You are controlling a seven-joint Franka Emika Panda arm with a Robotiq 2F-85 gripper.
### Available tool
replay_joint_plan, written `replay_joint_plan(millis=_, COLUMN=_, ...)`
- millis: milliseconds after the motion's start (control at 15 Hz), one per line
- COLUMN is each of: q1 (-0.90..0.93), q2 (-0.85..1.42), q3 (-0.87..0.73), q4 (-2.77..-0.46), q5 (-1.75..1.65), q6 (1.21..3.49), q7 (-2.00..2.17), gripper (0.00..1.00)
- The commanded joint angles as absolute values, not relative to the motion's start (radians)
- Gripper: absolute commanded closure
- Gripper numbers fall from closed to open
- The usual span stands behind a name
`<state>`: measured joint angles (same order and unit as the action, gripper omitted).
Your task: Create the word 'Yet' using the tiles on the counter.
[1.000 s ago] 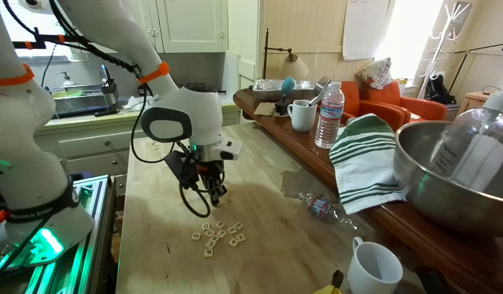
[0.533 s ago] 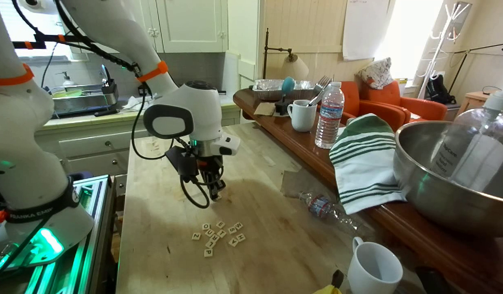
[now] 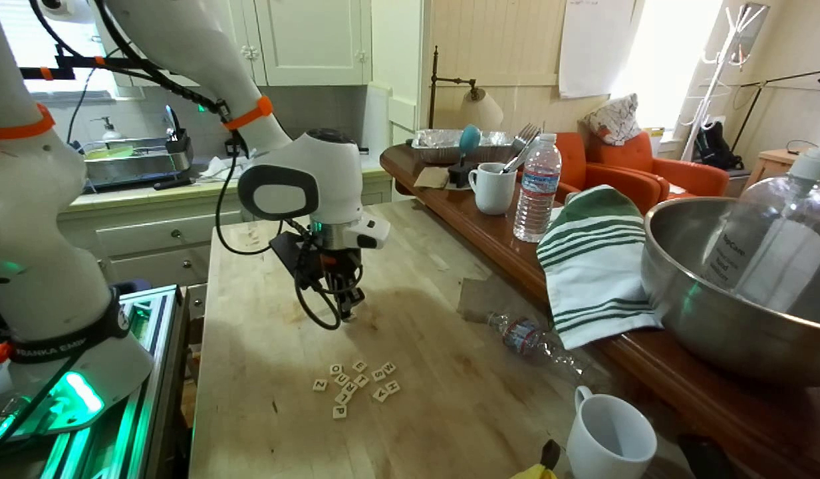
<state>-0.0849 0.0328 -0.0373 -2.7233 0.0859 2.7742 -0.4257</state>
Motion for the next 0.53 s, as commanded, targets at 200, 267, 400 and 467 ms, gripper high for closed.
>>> replay_joint_plan(millis=200, q1=-0.061, q2=0.027, q3=-0.018, q4=-2.728, q5=0.13, q6=2.741, q7=-0.428, gripper=1.0)
replay_joint_plan(millis=267, q1=-0.059, q2=0.019, q3=-0.015, q4=-2.731, q5=0.142, q6=2.745, q7=-0.435, gripper=1.0)
replay_joint_plan(millis=400, q1=-0.055, q2=0.005, q3=-0.011, q4=-2.736, q5=0.16, q6=2.742, q7=-0.443, gripper=1.0)
replay_joint_plan(millis=467, q1=-0.053, q2=-0.001, q3=-0.009, q4=-2.739, q5=0.166, q6=2.738, q7=-0.443, gripper=1.0)
